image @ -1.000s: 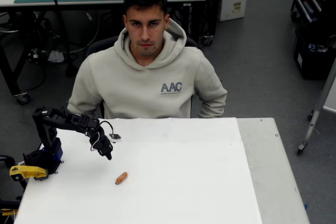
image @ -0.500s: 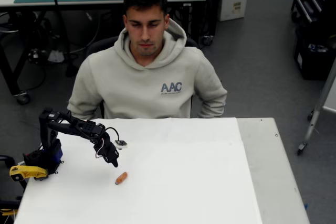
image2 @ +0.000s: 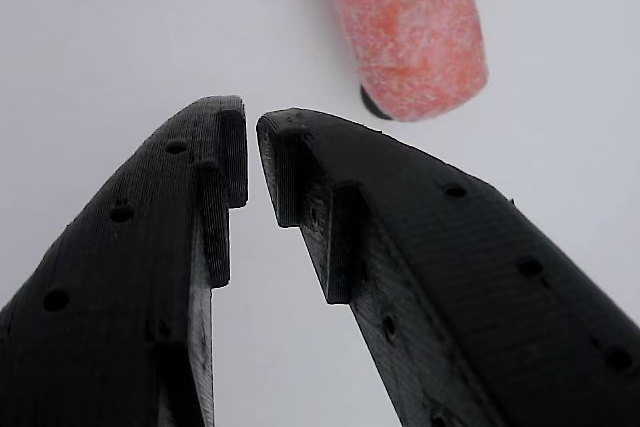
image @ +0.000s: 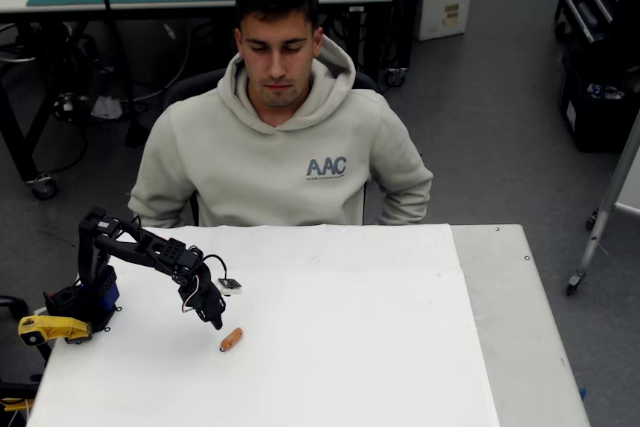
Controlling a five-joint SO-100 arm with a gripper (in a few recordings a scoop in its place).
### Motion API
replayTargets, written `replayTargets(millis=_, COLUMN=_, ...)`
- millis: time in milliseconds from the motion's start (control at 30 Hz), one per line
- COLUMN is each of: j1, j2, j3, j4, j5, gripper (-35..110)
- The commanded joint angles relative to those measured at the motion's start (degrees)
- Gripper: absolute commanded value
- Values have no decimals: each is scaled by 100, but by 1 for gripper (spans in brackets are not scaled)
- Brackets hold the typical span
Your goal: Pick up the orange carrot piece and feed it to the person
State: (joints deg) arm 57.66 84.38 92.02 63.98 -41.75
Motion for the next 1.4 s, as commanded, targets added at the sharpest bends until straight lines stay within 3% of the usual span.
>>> replayTargets(millis=0, j1=53, j2=176, j3=-343, j4=-26, j5=-35, gripper=-2)
replayTargets(millis=1167, j1=316, j2=264, j3=-360, j4=-35, j5=-44, gripper=-1)
replayTargets(millis=1367, j1=316, j2=264, j3=-826, j4=-35, j5=-53, gripper=9)
